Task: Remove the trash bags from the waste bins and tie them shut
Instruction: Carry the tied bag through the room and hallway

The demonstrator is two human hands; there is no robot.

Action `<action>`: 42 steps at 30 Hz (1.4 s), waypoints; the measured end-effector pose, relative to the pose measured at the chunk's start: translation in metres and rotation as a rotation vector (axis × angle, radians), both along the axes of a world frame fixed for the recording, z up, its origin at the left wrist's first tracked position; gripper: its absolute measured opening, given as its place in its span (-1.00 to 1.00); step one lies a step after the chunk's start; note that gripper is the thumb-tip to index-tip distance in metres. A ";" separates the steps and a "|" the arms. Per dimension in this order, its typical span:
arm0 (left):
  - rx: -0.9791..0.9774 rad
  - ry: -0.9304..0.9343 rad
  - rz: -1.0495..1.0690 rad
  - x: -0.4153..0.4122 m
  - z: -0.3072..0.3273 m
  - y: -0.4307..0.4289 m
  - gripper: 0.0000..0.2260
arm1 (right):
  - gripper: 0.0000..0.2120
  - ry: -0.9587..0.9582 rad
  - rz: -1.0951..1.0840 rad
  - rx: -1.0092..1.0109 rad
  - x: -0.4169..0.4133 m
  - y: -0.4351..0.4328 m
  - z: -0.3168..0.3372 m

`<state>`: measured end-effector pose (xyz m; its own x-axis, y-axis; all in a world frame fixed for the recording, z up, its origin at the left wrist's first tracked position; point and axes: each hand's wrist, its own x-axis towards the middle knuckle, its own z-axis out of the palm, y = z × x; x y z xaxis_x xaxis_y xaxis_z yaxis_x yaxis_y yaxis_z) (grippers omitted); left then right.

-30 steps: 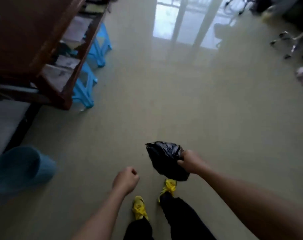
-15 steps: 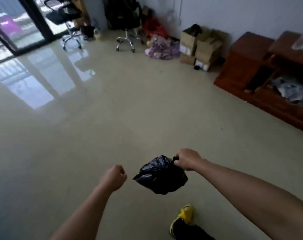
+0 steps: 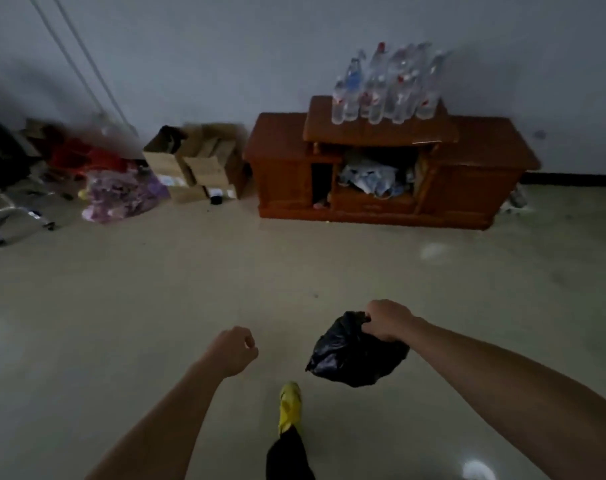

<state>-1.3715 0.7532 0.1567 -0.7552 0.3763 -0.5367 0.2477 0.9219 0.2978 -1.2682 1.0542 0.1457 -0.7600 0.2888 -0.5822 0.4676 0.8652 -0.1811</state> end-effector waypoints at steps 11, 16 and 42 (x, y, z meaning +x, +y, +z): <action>-0.024 0.033 -0.655 -0.223 0.023 0.338 -0.76 | -0.76 0.140 -0.688 -0.009 -0.051 0.260 0.035; -0.019 0.001 -0.877 -0.229 0.034 0.512 -0.81 | -0.74 0.186 -0.897 -0.001 -0.024 0.356 0.039; -0.063 0.000 -1.352 -0.132 0.026 1.298 -0.77 | -0.76 0.129 -1.493 0.025 0.136 1.001 0.019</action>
